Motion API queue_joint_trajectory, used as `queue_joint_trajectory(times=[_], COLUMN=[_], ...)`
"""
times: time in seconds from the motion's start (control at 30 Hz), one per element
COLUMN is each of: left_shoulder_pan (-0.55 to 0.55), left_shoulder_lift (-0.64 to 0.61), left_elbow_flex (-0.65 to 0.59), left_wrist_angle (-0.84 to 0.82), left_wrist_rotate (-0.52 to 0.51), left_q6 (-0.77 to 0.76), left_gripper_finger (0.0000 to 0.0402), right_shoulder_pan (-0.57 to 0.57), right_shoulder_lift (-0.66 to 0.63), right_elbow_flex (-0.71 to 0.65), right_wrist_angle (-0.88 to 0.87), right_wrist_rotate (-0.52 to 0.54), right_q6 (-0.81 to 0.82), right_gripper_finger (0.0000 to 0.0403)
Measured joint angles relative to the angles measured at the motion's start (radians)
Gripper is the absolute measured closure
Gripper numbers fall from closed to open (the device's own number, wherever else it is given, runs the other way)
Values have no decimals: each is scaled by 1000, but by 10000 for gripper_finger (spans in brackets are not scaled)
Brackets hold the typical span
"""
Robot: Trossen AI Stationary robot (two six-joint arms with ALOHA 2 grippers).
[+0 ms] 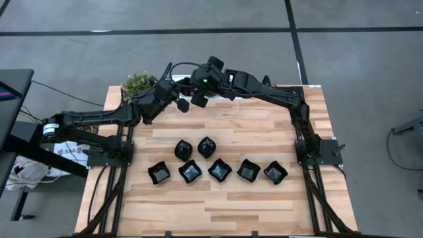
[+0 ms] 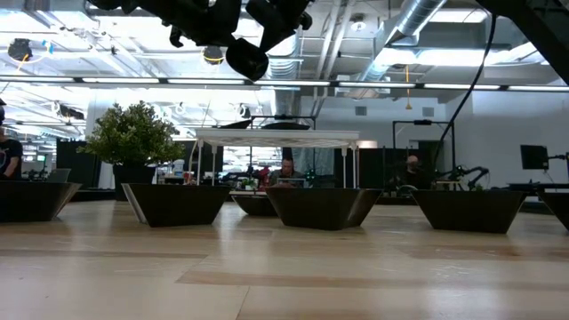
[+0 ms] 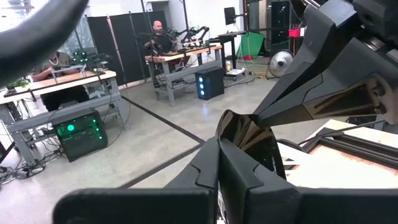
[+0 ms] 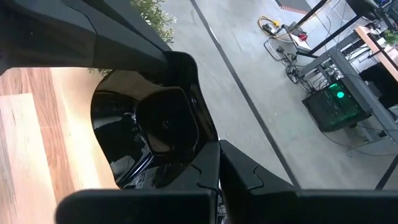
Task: Pick & Place Mini shaped plates
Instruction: Stack the black leaf shaped plate on top of the black leaf shaped plate on the shelf
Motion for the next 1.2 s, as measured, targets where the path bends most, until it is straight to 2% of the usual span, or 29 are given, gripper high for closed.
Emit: queue_joint_trajectory(times=[0.4,0.63,0.83,0.97,1.2], left_shoulder_pan=[-1,-2,5,27,111], left_shoulder_lift=[0,0,0,0,0], left_elbow_flex=[0,0,0,0,0], left_wrist_angle=[-5,-8,-9,-21,-97], left_wrist_rotate=[1,-8,-70,-77,-77], left_q6=[0,0,0,-16,-146], left_gripper_finger=[399,399,399,399,399], right_shoulder_pan=[0,1,1,1,8], right_shoulder_lift=[0,0,-2,-2,-17], right_elbow_flex=[0,0,0,5,24], right_wrist_angle=[0,6,6,-2,-21], right_wrist_rotate=[0,-3,-2,-2,1], right_q6=[-17,-18,-18,-18,-61], right_gripper_finger=[396,327,272,247,222])
